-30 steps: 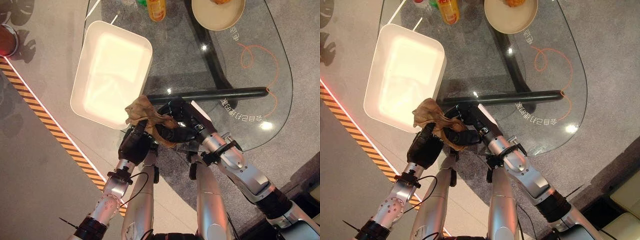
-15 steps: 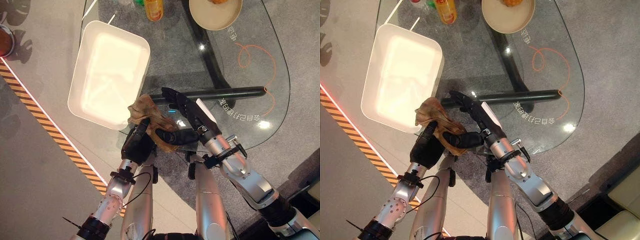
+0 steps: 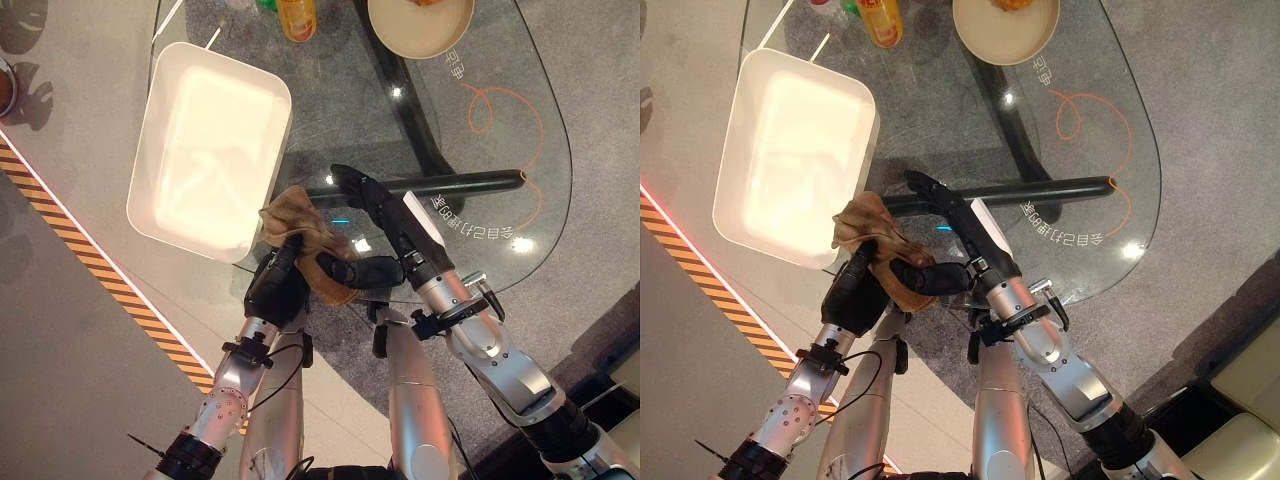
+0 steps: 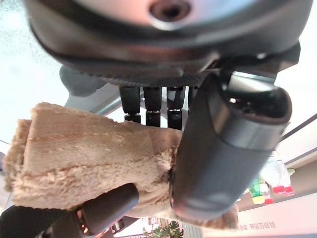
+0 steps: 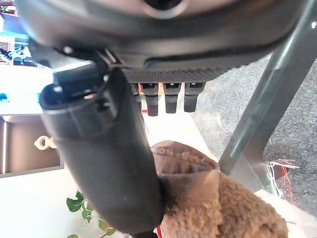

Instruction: Wipe the table with a cloth and put it in the basket.

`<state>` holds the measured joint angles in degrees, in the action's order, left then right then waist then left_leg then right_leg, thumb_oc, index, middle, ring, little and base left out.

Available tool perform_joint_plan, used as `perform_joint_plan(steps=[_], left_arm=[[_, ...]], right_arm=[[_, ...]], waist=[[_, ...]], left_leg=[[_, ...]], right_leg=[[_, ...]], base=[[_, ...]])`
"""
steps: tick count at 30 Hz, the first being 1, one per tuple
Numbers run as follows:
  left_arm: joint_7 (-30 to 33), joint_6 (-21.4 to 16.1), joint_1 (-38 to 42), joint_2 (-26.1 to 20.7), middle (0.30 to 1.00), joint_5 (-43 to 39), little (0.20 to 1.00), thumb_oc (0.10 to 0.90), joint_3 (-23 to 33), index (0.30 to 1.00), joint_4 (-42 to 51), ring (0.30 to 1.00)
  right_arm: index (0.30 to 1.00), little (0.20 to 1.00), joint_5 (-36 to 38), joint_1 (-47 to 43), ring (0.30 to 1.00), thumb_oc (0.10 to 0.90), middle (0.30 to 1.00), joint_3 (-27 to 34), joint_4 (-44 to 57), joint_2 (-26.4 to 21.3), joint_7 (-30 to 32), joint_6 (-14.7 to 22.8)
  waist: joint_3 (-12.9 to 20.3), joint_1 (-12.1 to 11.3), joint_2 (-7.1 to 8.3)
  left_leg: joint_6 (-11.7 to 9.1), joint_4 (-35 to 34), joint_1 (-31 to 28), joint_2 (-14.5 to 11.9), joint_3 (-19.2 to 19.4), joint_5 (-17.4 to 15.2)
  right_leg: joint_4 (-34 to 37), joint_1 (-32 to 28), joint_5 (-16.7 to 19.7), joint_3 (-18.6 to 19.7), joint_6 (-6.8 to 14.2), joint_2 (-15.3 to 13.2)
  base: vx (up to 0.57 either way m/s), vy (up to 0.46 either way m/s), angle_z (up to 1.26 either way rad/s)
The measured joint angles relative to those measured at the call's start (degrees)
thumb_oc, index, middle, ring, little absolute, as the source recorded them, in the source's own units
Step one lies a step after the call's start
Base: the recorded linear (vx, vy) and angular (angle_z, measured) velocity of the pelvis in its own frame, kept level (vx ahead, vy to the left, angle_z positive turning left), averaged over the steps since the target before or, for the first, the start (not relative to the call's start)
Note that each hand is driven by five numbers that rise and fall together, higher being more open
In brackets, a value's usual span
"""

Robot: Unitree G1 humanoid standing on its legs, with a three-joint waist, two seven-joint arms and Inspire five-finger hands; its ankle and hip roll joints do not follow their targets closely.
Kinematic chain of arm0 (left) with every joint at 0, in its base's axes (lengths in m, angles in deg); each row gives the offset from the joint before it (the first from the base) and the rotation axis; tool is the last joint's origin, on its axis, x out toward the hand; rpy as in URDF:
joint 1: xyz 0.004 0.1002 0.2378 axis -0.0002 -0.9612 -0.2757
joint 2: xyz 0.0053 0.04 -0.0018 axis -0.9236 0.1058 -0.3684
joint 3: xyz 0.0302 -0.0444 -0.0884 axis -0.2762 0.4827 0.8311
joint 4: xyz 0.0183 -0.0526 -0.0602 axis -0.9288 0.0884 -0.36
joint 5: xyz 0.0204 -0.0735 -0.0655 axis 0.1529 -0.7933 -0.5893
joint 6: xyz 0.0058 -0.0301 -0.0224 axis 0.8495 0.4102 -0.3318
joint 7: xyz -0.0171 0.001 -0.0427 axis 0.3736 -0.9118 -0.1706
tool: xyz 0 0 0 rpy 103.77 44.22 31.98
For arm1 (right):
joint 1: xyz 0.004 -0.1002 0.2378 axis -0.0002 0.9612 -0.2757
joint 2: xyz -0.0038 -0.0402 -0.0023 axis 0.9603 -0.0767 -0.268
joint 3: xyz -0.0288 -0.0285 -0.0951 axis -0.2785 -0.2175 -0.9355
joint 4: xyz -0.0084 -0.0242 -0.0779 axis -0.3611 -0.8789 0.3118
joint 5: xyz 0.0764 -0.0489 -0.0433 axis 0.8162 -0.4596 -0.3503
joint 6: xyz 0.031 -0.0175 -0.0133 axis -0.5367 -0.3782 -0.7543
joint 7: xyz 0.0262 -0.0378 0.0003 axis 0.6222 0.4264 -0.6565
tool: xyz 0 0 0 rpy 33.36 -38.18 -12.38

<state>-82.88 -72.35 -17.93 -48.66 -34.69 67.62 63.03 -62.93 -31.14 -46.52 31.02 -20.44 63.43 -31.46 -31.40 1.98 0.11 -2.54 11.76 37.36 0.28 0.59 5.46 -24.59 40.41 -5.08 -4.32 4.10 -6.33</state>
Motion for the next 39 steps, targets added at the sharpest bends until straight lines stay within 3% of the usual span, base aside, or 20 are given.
perform_joint_plan(steps=[13, 19, 24, 30, 33, 39], left_arm=[[-0.1, -6.8, 0.1, -2.1, 0.3, 11.4, 0.2, 0.1, 2.7, 0.3, 0.3, 0.3], [0.4, -11.3, -0.2, -3.0, 0.3, 12.5, 0.2, 0.1, 9.8, 0.3, 1.2, 0.3], [2.6, -13.0, 0.2, -3.8, 0.3, 14.1, 0.2, 0.1, 15.1, 0.3, 3.1, 0.3], [4.3, -12.9, 0.3, -4.3, 0.3, 18.4, 0.2, 0.1, 15.1, 0.3, 4.3, 0.3], [6.4, -12.9, 0.2, -4.3, 0.3, 22.5, 0.2, 0.1, 15.2, 0.3, 4.3, 0.3], [21.4, -12.4, 0.6, -6.8, 0.3, 39.1, 0.2, 0.1, 15.7, 0.3, 3.9, 0.3]], right_arm=[[0.9, 0.9, 1.3, 0.8, 0.9, 0.8, 0.9, 1.1, 0.2, -0.4, -0.4, 0.4], [0.9, 0.9, 1.3, 2.7, 0.9, 0.8, 0.9, 7.7, -0.9, -0.6, -0.1, -1.0], [0.9, 0.9, 1.4, 3.9, 0.9, 0.8, 0.9, 9.5, -1.1, -1.7, -0.2, -2.2], [0.9, 0.9, 1.8, 3.8, 0.9, 0.8, 0.9, 9.4, -1.1, -1.8, -0.4, -2.8], [0.9, 0.9, 1.8, 3.9, 0.9, 0.8, 0.9, 9.4, -1.1, -1.8, -0.4, -3.4], [0.9, 0.9, 3.5, 2.7, 0.9, 0.8, 0.9, 9.0, -2.2, -2.0, -1.0, -5.1]], waist=[[0.0, 0.2, 0.03], [0.0, 0.0, 0.02], [0.0, -0.1, 0.0], [0.0, -0.2, -0.03], [0.0, -0.2, -0.07], [0.0, -0.2, -0.18]], left_leg=[[0.0, -0.1, 0.0, 0.0, 0.5, -0.1], [0.0, 0.0, 0.0, 0.0, 0.8, -0.1], [0.1, 0.1, -0.2, 0.0, 1.3, -0.1], [0.0, 0.3, -0.2, 0.0, 1.5, -0.1], [0.0, 0.3, -0.2, -0.1, 1.6, -0.1], [0.0, 0.3, -0.1, -0.2, 1.9, -0.1]], right_leg=[[-0.1, 0.3, 0.0, 0.4, 0.0, 0.0], [-0.4, 0.6, 0.0, 0.9, 0.0, 0.0], [-0.5, 0.7, 0.0, 1.5, 0.0, 0.1], [-1.1, 1.0, 0.0, 1.7, 0.0, 0.1], [-1.2, 1.1, 0.0, 1.7, 0.0, 0.2], [-1.7, 1.6, -0.1, 2.0, -0.1, 0.2]], base=[[0.01, 0.034, -0.01], [0.02, 0.047, -0.02], [0.02, 0.033, -0.04], [0.0, 0.0, 0.0], [0.0, 0.0, 0.0], [0.0, 0.027, -0.02]])
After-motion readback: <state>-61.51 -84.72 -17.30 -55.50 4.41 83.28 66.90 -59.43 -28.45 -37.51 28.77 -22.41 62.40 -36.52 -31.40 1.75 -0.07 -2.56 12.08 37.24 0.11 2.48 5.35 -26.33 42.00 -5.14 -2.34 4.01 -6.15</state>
